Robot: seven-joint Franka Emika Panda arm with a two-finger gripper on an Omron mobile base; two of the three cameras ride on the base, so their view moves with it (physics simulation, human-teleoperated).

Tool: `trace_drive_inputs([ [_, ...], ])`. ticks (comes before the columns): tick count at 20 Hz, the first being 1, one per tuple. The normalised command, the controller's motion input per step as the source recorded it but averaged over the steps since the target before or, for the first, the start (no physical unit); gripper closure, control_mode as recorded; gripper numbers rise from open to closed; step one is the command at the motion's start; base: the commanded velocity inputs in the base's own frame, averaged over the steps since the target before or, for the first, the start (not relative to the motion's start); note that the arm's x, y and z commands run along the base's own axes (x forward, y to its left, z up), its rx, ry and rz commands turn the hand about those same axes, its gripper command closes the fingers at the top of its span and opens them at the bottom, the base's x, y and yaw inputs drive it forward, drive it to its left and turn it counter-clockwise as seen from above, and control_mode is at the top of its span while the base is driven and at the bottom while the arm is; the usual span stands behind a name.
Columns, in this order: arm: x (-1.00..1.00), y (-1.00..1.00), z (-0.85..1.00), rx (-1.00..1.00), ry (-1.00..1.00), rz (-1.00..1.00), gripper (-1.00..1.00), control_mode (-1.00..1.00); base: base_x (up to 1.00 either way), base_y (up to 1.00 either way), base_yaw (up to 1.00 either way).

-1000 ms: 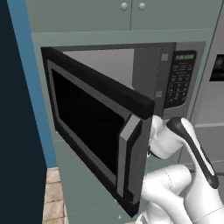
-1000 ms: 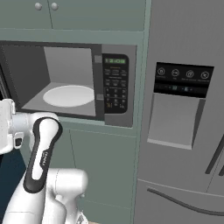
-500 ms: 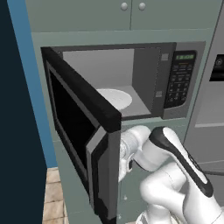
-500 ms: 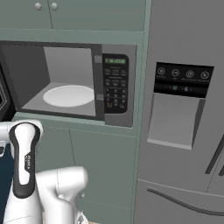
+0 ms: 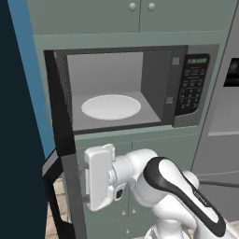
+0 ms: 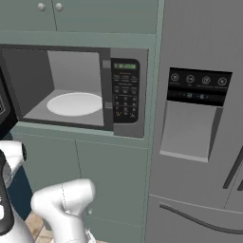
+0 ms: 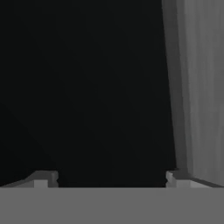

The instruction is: Place the sponge inside the microwave to prepare for sanitizing.

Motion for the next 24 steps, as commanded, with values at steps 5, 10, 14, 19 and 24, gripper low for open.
trace_drive_inputs([
  [5, -0.01, 0.56, -0.06, -0.03, -0.26, -0.31, -1.0, -1.0, 0.0, 0.0, 0.0],
  [10, 0.11, 0.38, 0.0, -0.11, -0.22, -0.3, -1.0, -1.0, 0.0, 0.0, 0.0],
  [14, 0.24, 0.14, 0.01, -0.13, -0.15, -0.3, -1.0, -1.0, 0.0, 0.0, 0.0],
  [19, 0.37, -0.09, 0.09, -0.14, -0.05, -0.22, -1.0, -1.0, 0.0, 0.0, 0.0],
  [24, 0.31, -0.36, 0.16, -0.14, 0.0, -0.11, -1.0, -1.0, 0.0, 0.0, 0.0],
])
